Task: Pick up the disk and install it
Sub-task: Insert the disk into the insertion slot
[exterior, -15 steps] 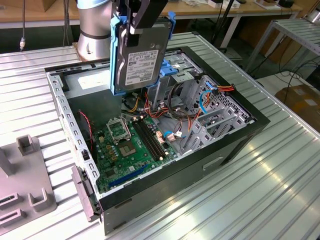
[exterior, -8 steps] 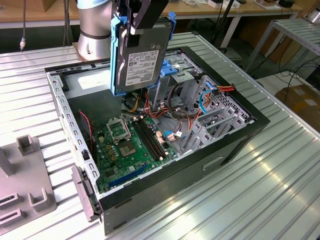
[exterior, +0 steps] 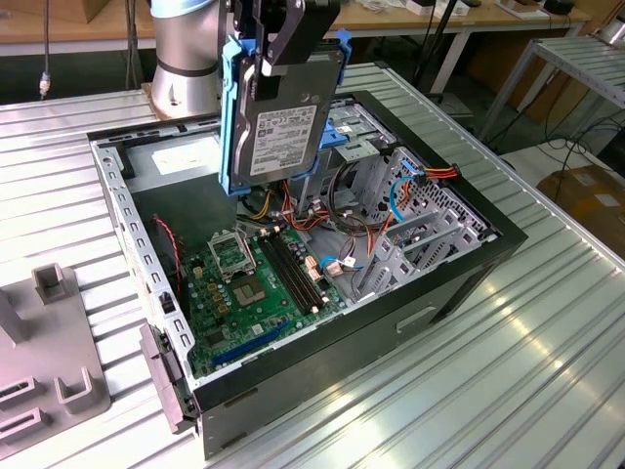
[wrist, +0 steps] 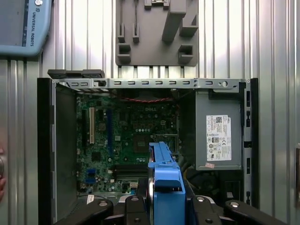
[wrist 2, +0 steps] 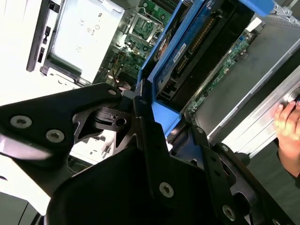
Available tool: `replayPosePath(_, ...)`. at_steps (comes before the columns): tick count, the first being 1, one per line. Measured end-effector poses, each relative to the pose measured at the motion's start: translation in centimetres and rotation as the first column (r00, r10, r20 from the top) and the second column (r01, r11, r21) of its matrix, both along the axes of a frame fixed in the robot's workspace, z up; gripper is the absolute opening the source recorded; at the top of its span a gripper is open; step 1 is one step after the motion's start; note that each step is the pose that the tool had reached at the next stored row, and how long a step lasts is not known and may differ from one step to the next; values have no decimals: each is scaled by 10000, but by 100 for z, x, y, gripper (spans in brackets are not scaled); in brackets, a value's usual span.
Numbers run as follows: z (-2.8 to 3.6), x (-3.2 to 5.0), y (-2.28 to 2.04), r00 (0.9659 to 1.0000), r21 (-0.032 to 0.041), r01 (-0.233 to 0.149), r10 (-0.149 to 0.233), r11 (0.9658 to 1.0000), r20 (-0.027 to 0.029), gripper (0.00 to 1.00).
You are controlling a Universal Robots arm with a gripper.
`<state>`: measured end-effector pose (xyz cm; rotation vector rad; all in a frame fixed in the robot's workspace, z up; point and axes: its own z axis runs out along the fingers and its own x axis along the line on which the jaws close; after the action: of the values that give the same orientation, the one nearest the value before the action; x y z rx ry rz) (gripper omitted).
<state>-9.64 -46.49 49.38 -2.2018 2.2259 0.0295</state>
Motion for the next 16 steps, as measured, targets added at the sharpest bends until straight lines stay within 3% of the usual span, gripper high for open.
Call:
replayPosePath(2,-2,0,-51,10000,-28,0,0,10000,2,37)
replayPosePath(16,-1,0,-63,10000,-35,0,0,10000,0,37)
